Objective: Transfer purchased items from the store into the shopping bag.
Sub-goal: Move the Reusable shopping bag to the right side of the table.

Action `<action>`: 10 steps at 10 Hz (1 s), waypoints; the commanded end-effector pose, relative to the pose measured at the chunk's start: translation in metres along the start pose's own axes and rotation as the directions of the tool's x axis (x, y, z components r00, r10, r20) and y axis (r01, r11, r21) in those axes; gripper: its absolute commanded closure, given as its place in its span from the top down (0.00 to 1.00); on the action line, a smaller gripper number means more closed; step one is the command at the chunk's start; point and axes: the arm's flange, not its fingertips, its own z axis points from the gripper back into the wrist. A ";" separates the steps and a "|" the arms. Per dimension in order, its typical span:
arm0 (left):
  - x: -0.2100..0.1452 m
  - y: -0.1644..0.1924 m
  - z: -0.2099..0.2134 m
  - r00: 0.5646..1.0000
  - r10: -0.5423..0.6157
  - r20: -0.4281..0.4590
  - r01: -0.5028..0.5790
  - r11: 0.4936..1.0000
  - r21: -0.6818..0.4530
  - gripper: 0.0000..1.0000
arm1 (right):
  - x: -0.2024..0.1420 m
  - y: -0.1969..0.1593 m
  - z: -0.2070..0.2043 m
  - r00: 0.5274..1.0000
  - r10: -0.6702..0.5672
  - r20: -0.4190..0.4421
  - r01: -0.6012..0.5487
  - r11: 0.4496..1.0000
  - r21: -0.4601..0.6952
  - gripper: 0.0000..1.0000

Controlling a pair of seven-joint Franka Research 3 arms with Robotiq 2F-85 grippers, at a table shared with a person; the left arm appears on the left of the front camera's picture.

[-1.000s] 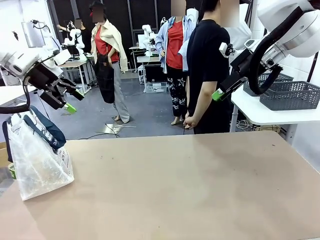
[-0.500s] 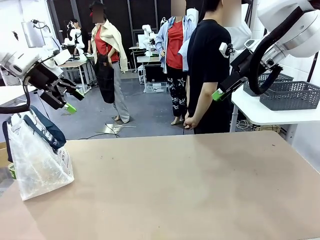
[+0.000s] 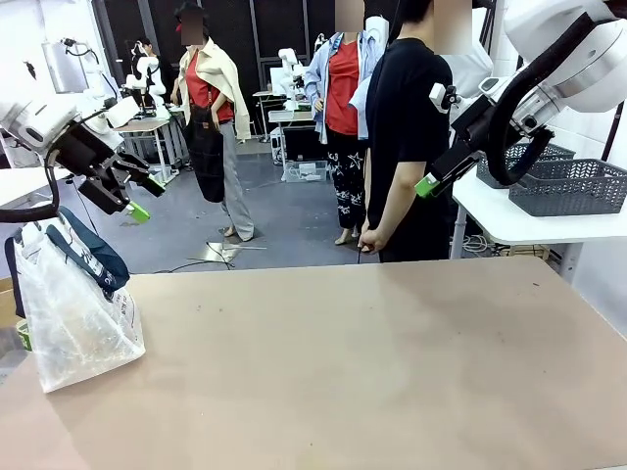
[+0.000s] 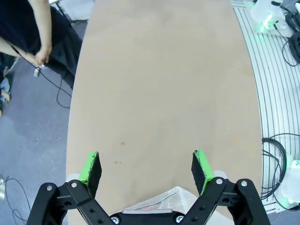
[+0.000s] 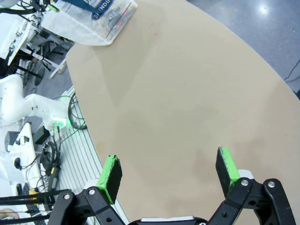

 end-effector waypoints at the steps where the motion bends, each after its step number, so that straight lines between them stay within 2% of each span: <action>1: -0.001 0.000 0.001 1.000 -0.007 0.006 0.007 1.000 0.001 1.00 | 0.001 -0.001 0.001 1.000 0.005 -0.003 -0.005 1.000 0.008 1.00; 10: -0.001 0.000 0.001 1.000 -0.007 0.006 0.007 1.000 0.001 1.00 | 0.001 -0.001 0.001 1.000 0.005 -0.003 -0.005 1.000 0.008 1.00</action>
